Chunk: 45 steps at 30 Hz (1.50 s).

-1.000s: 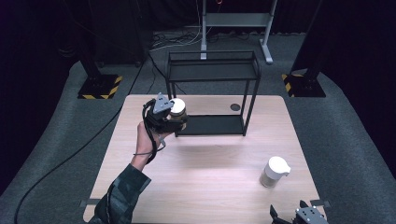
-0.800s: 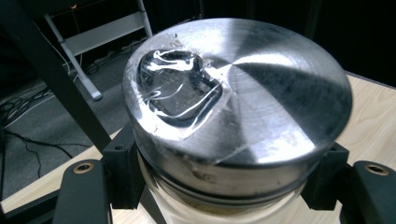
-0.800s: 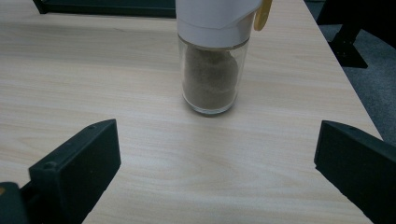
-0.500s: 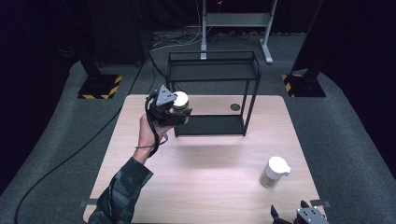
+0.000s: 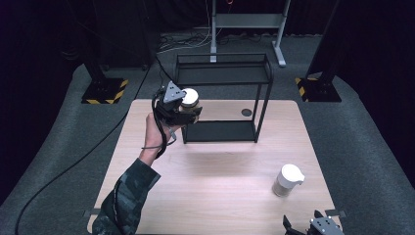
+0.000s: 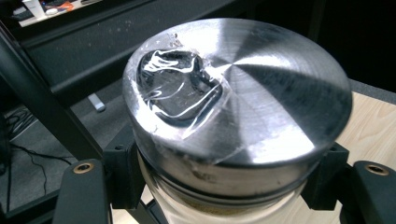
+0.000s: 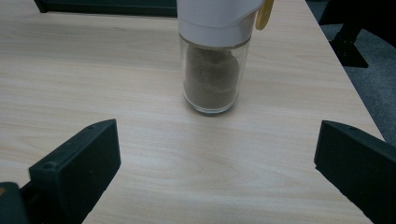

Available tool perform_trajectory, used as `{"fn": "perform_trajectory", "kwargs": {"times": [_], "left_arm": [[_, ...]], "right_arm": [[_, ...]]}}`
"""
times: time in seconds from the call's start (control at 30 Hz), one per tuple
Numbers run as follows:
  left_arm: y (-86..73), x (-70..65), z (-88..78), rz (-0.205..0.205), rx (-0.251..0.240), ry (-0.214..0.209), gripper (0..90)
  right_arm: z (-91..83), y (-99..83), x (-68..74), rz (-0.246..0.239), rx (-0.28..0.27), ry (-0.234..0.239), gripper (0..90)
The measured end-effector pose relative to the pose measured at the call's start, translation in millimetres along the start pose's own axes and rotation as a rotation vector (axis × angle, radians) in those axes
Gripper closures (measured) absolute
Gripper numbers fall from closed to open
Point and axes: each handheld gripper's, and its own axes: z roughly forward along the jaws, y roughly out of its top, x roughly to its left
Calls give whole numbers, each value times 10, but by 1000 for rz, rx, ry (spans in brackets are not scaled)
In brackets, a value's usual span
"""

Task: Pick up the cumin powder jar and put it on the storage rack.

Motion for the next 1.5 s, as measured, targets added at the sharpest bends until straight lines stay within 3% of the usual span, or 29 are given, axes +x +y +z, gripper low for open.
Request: {"fn": "perform_trajectory", "kwargs": {"times": [1.5], "left_arm": [[669,150,-191,-1,-85,2,306]], "right_arm": [[-13,8,-13,1,4,-3,0]]}}
